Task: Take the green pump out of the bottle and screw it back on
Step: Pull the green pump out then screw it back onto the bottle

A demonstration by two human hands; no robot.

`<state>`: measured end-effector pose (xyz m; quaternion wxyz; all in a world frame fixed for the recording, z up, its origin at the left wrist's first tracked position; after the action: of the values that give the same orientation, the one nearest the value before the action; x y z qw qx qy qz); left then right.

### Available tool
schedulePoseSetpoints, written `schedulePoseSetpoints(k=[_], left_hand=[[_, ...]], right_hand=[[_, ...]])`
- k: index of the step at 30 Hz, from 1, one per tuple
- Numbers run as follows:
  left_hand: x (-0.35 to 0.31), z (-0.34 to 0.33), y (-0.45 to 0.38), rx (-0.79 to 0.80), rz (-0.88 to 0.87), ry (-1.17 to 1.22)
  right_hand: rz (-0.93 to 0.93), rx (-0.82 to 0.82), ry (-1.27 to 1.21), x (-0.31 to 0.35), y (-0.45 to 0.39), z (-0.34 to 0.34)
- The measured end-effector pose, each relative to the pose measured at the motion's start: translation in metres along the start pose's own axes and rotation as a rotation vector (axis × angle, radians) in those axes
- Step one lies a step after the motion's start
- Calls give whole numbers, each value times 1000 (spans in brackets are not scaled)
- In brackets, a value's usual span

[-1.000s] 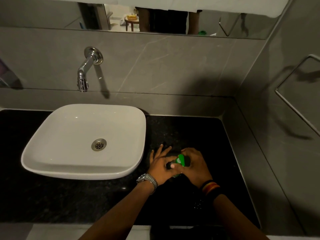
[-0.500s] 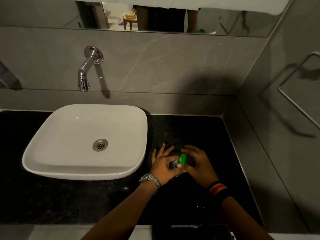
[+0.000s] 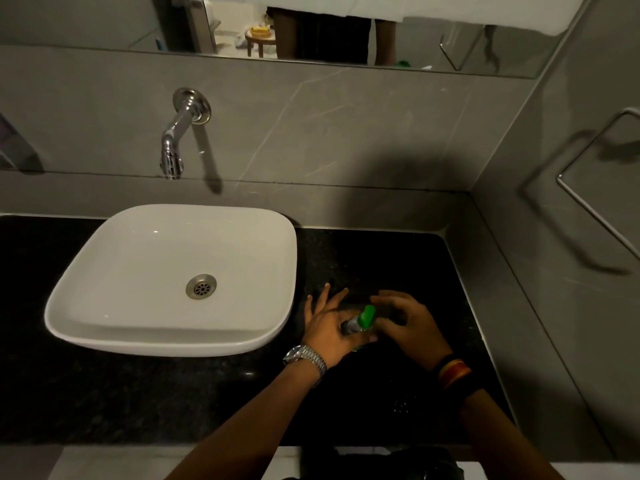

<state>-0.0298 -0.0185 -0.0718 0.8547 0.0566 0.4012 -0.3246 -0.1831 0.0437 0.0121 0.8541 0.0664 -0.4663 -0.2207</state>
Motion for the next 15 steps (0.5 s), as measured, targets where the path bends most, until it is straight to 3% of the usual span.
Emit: schedulePoseSetpoints(k=[4, 9, 15], left_hand=[[-4, 2, 0, 27, -3, 19], [-6, 5, 1, 20, -2, -20], [-6, 4, 3, 30, 11, -14]], right_hand=[[-24, -51, -11, 19, 9, 11], [-19, -125, 431, 35, 14, -3], [-16, -107, 419, 33, 16, 1]])
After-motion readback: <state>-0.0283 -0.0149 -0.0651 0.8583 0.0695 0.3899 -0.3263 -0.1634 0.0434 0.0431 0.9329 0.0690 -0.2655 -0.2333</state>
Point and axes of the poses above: each hand's wrist, its own y-axis away from the middle knuckle, its own z-axis out of the back of the hand, x = y × z, the point moved 6 cm from there along -y, towards the middle knuckle, and after that the axes turned 11 degrees about -z, right-handed, at the moved point
